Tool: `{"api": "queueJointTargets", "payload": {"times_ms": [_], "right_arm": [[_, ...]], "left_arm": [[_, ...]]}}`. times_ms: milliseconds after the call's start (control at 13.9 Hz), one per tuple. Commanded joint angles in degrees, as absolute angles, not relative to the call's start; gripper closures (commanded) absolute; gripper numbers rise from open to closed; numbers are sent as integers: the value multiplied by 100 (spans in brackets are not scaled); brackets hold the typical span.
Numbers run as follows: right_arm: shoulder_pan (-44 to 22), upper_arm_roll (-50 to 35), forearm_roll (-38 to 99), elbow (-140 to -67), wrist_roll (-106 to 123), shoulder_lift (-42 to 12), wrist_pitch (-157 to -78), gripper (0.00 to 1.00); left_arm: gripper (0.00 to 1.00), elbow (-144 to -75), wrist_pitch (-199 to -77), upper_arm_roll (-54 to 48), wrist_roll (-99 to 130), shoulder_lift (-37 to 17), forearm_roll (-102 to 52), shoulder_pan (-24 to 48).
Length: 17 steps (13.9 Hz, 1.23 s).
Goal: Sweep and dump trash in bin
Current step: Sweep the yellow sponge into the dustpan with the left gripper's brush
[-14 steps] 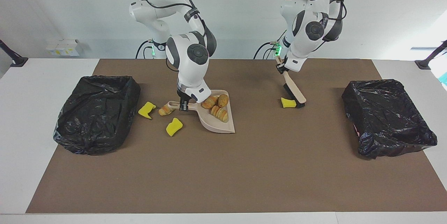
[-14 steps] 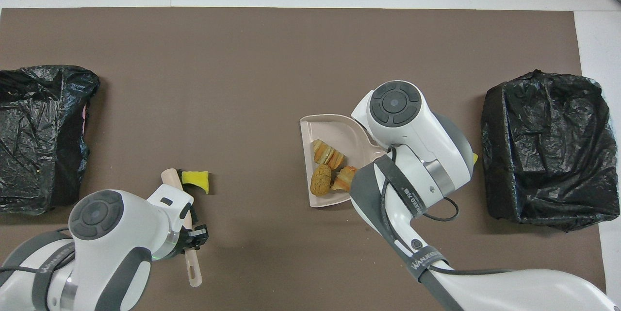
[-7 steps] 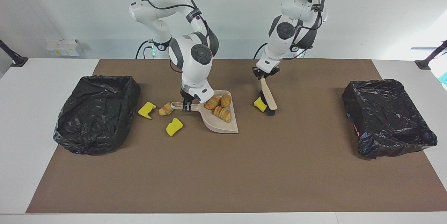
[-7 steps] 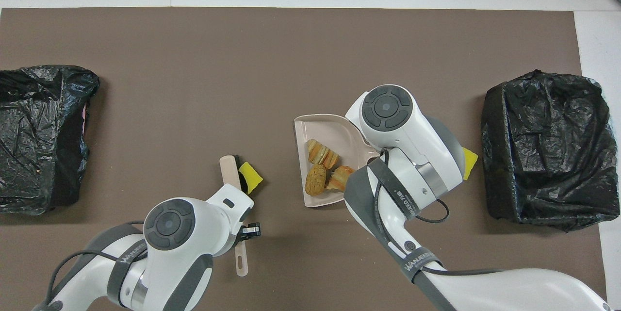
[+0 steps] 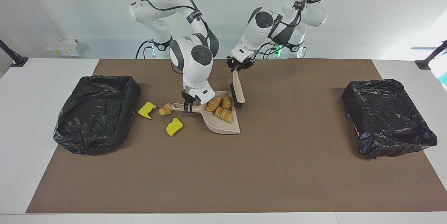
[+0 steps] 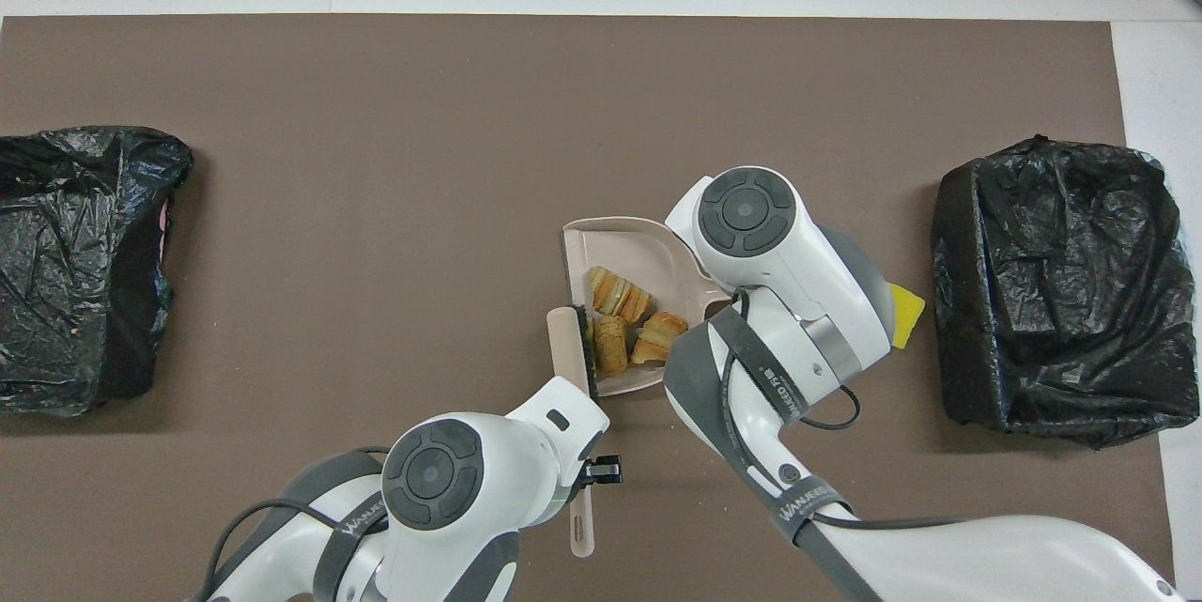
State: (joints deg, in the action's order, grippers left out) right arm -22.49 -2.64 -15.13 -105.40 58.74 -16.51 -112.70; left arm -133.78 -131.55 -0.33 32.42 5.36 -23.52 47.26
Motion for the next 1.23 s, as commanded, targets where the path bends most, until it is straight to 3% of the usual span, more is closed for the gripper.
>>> {"api": "queueJointTargets", "payload": {"times_ms": [0, 432, 577, 793, 1009, 1153], "right_arm": [[-2233, -290, -1485, -10538, 5520, -1714, -11514, 100], [-2127, -290, -1407, -10521, 5502, -1705, -11514, 100], [-2118, -281, -1056, -10529, 5502, -1714, -11557, 100], [-2057, -290, -898, -10529, 5449, -1714, -11681, 100], [-1908, -290, -538, -10494, 5510, -1688, -11769, 100], [-1767, -290, -247, -10380, 5572, -1635, -11769, 100]], "left_arm": [[100, -13088, -13289, -8, 3331, 334, -2452, 4851], [100, -12911, -13359, 61, 3682, 457, -2461, 4659], [100, -12789, -13211, 70, 3761, 544, -2452, 4300], [100, -12657, -12090, 105, 3788, 861, -2339, 3825], [100, -12569, -11418, 88, 4557, 940, -509, 3744], [100, -12621, -11015, 79, 4746, 1054, -211, 3753]]}}
